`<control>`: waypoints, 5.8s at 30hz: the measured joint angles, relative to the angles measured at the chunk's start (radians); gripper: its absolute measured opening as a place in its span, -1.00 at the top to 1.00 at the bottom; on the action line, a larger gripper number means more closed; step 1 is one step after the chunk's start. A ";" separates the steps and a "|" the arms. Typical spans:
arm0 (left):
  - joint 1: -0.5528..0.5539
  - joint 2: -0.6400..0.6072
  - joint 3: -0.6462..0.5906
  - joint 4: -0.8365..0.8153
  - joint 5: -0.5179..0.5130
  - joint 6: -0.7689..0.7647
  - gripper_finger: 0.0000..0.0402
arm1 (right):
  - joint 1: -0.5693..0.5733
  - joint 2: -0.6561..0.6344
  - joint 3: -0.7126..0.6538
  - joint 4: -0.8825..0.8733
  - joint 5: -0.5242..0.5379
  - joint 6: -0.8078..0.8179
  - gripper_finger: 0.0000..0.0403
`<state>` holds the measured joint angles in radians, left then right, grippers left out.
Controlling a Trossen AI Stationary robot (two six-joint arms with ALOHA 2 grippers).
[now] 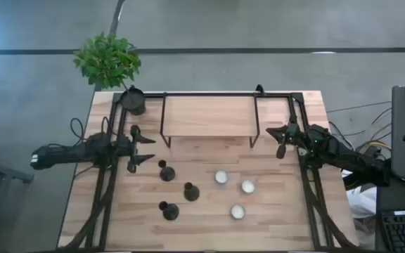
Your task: Pick & Place candle stick holders
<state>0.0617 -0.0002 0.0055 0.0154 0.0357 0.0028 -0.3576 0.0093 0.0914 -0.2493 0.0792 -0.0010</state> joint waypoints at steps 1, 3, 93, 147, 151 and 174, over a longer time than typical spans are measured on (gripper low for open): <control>0.000 0.000 0.000 0.000 0.000 0.000 -0.35 | 0.000 0.000 0.000 0.000 0.000 0.000 0.96; 0.000 0.000 0.000 0.000 0.000 0.000 -0.35 | 0.000 0.000 0.000 0.000 0.000 0.000 0.96; 0.000 0.015 0.152 0.057 0.036 -0.147 -0.10 | 0.000 0.001 0.000 0.000 0.000 0.000 0.96; -0.045 0.550 0.497 -0.643 -0.080 -0.613 0.17 | 0.000 0.000 0.000 0.000 0.000 0.000 0.96; -0.117 0.551 0.498 -0.648 -0.142 -0.653 0.26 | 0.000 0.000 0.000 0.000 0.000 0.000 0.96; -0.670 0.661 0.497 -0.665 -0.482 -0.913 0.34 | 0.000 0.000 0.000 0.000 0.000 0.000 0.96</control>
<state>-0.6088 0.6612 0.5025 -0.6491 -0.4468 -0.9098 -0.3576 0.0097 0.0915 -0.2491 0.0792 -0.0010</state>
